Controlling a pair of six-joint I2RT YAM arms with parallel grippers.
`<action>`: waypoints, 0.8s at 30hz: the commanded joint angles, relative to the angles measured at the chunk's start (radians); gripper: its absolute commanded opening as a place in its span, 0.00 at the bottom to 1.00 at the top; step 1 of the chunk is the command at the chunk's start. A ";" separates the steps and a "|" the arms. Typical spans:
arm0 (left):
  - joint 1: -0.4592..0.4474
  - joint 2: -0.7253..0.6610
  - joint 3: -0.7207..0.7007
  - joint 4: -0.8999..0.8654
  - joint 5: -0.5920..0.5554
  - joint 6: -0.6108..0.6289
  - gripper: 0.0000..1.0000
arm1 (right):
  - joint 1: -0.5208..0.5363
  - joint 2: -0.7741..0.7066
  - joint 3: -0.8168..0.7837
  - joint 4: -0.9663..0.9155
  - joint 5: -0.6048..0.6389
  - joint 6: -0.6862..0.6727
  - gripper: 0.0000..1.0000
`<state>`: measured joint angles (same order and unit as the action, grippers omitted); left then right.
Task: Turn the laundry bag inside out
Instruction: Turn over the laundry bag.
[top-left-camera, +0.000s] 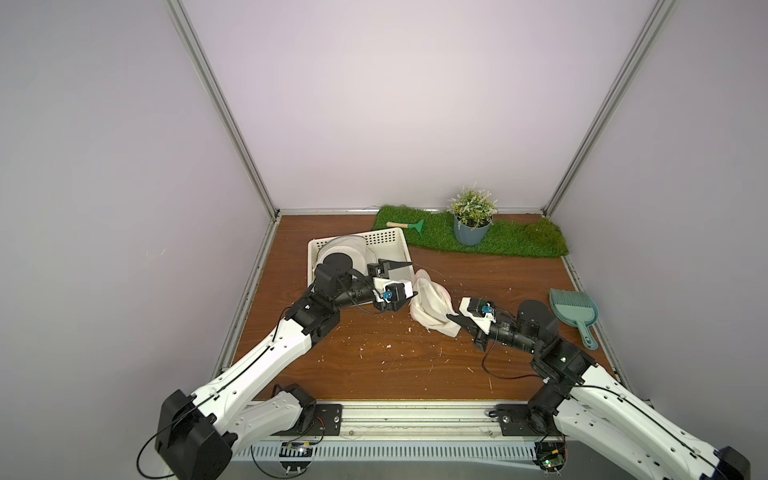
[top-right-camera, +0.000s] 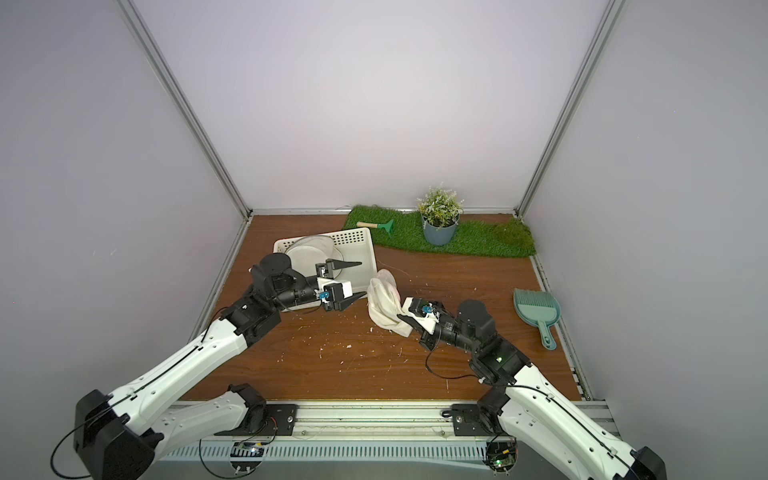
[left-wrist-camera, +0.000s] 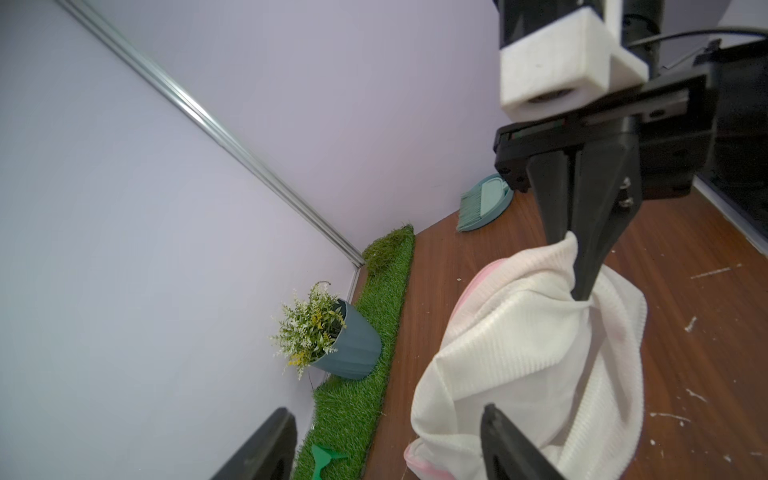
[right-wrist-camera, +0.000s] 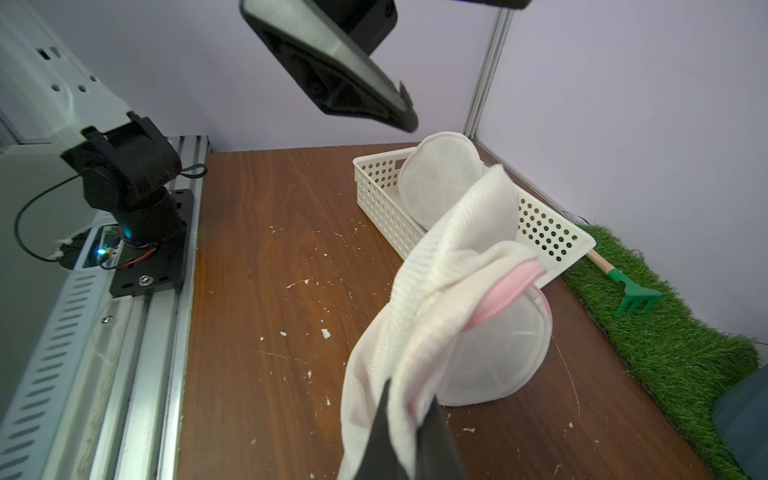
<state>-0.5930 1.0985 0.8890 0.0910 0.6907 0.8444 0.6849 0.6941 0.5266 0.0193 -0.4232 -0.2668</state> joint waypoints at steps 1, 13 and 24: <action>-0.017 0.054 0.094 -0.151 0.113 0.129 0.77 | -0.003 0.012 0.069 -0.050 -0.057 -0.056 0.00; -0.033 0.193 0.237 -0.477 0.178 0.231 0.60 | -0.003 0.078 0.135 -0.105 -0.071 -0.133 0.00; -0.035 0.231 0.248 -0.513 0.146 0.263 0.51 | -0.004 0.145 0.188 -0.112 -0.120 -0.158 0.00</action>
<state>-0.6163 1.3106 1.1103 -0.3737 0.8295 1.0828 0.6849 0.8326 0.6720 -0.1116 -0.5003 -0.4046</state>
